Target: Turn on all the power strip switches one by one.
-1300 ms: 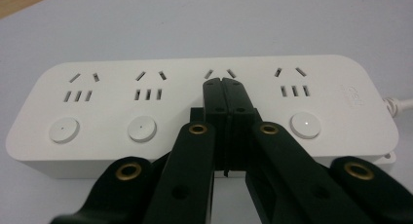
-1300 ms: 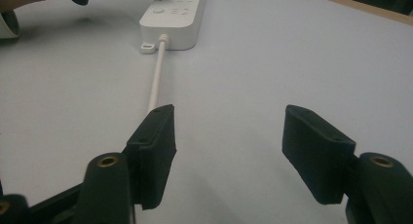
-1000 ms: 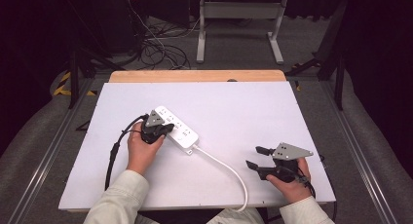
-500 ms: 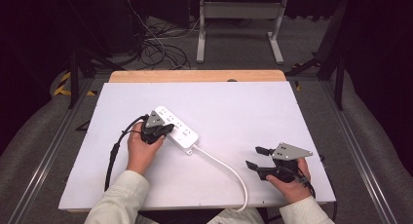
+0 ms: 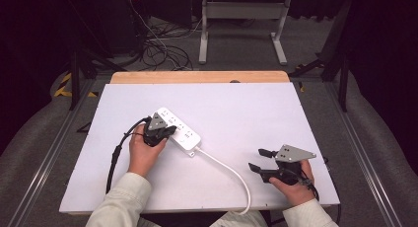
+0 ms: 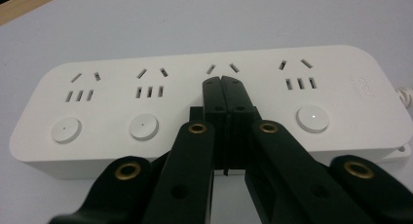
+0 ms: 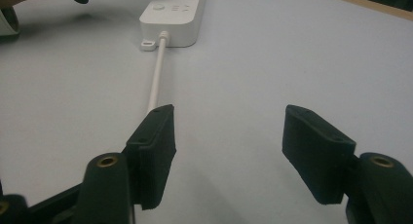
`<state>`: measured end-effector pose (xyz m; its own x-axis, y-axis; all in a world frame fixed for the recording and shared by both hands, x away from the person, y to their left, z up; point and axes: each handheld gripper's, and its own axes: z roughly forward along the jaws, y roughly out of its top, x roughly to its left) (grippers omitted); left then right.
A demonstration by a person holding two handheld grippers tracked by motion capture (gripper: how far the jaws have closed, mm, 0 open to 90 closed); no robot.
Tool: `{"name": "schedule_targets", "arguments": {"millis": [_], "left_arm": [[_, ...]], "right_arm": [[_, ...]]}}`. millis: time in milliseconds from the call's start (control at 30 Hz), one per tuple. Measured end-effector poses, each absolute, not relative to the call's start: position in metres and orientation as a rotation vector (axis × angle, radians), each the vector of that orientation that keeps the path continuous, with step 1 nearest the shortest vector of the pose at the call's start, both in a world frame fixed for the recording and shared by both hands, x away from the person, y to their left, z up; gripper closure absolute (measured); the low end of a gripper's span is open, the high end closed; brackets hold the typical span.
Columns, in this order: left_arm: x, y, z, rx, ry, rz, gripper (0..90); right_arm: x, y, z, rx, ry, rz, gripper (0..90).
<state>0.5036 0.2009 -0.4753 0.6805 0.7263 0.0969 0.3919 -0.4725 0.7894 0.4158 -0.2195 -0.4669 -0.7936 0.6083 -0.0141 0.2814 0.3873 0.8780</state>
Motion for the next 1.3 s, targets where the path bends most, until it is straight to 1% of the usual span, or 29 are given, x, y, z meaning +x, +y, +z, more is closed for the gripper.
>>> {"name": "schedule_targets", "arguments": {"millis": [33, 400, 567, 600, 633, 667, 700, 733, 900, 1300], "left_arm": [[0.504, 0.201, -0.475, 2.124, 0.849, 0.569, 90.0], [0.504, 0.198, -0.474, 2.153, 0.841, 0.567, 90.0], [0.506, 0.199, -0.473, 2.142, 0.860, 0.529, 90.0], [0.506, 0.199, -0.471, 2.144, 0.879, 0.533, 90.0], [0.506, 0.199, -0.467, 2.144, 0.919, 0.573, 90.0], [0.505, 0.201, -0.464, 2.100, 0.915, 0.572, 90.0], [0.506, 0.204, -0.460, 2.047, 0.906, 0.535, 90.0], [0.505, 0.206, -0.454, 2.015, 0.903, 0.530, 90.0], [0.500, 0.206, -0.433, 2.021, 0.853, 0.550, 90.0], [0.504, 0.210, -0.430, 2.053, 0.852, 0.581, 90.0]], "right_arm": [[0.416, -0.220, -0.467, 0.776, 2.317, 1.369, 37.6], [0.416, -0.220, -0.468, 0.780, 2.324, 1.365, 37.5], [0.416, -0.220, -0.467, 0.779, 2.325, 1.368, 37.5], [0.416, -0.220, -0.467, 0.777, 2.324, 1.369, 37.4], [0.416, -0.220, -0.467, 0.778, 2.324, 1.370, 37.4], [0.417, -0.220, -0.467, 0.780, 2.322, 1.371, 37.4], [0.417, -0.220, -0.467, 0.780, 2.321, 1.371, 37.4], [0.417, -0.221, -0.467, 0.778, 2.319, 1.373, 37.4], [0.418, -0.221, -0.468, 0.780, 2.325, 1.367, 37.4], [0.417, -0.220, -0.467, 0.777, 2.317, 1.372, 37.4]]}}
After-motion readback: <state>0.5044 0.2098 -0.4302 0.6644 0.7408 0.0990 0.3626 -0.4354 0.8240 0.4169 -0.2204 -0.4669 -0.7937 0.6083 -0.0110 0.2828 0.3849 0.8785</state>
